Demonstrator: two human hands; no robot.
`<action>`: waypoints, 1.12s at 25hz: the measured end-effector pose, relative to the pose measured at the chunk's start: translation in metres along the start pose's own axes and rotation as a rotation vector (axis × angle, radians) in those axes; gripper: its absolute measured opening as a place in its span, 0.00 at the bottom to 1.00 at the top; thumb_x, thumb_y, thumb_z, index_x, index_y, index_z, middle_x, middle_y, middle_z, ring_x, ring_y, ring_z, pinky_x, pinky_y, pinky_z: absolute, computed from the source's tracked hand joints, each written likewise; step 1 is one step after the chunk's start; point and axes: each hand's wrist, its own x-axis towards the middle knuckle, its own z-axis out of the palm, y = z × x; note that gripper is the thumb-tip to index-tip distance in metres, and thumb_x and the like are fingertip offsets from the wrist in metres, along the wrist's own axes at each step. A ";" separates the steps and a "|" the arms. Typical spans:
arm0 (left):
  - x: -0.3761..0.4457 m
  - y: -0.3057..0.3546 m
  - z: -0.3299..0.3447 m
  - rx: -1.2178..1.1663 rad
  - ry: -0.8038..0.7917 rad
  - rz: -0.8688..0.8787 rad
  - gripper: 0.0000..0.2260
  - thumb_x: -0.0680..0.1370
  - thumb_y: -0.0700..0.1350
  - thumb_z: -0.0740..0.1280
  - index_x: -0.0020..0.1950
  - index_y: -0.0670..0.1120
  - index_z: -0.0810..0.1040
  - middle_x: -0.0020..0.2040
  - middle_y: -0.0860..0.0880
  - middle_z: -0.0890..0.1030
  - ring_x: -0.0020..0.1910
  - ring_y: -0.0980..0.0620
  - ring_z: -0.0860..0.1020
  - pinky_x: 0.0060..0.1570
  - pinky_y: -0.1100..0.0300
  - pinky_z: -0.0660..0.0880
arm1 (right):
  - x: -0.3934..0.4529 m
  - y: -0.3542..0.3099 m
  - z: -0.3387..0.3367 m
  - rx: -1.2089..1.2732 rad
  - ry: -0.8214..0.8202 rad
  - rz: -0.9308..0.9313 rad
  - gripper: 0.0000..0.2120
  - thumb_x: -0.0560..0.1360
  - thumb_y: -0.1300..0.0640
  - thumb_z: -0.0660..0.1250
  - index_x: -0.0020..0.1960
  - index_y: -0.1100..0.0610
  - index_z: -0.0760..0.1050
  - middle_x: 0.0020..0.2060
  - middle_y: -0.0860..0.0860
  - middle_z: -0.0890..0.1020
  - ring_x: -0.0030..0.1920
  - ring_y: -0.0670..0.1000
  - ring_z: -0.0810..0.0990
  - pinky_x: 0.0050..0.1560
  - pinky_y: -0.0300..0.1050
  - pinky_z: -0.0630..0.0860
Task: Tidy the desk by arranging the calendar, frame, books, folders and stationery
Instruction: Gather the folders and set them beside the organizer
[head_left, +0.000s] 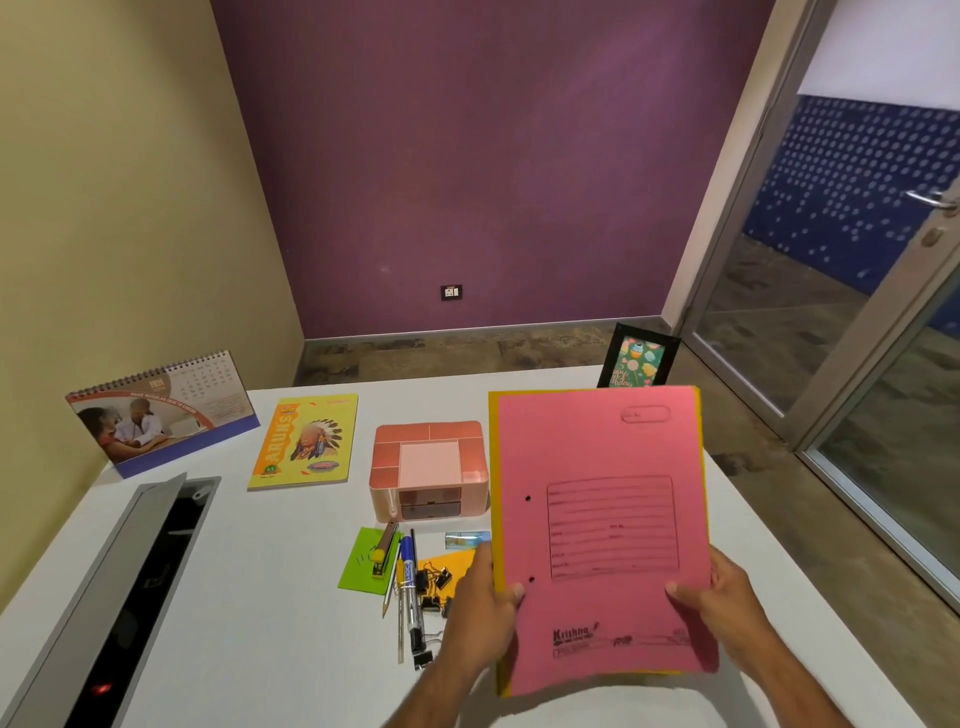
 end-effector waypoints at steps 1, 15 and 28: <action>0.011 0.008 0.001 -0.006 0.002 -0.002 0.13 0.79 0.40 0.66 0.59 0.56 0.72 0.52 0.58 0.82 0.50 0.60 0.82 0.49 0.59 0.81 | 0.011 -0.010 0.000 -0.013 0.018 -0.004 0.22 0.67 0.77 0.70 0.53 0.56 0.78 0.45 0.55 0.87 0.46 0.57 0.86 0.49 0.55 0.81; 0.218 0.077 0.000 0.161 0.212 -0.150 0.11 0.75 0.49 0.73 0.49 0.55 0.71 0.41 0.60 0.76 0.38 0.60 0.77 0.32 0.67 0.70 | 0.233 -0.092 0.037 -0.174 0.043 0.046 0.25 0.64 0.75 0.71 0.57 0.57 0.78 0.48 0.56 0.84 0.49 0.59 0.82 0.56 0.59 0.79; 0.343 0.053 0.022 0.472 0.190 -0.333 0.09 0.78 0.49 0.67 0.54 0.47 0.71 0.43 0.53 0.76 0.39 0.55 0.77 0.37 0.61 0.75 | 0.350 -0.058 0.086 -0.370 -0.004 0.125 0.25 0.65 0.70 0.71 0.58 0.54 0.74 0.44 0.51 0.82 0.44 0.53 0.81 0.40 0.44 0.74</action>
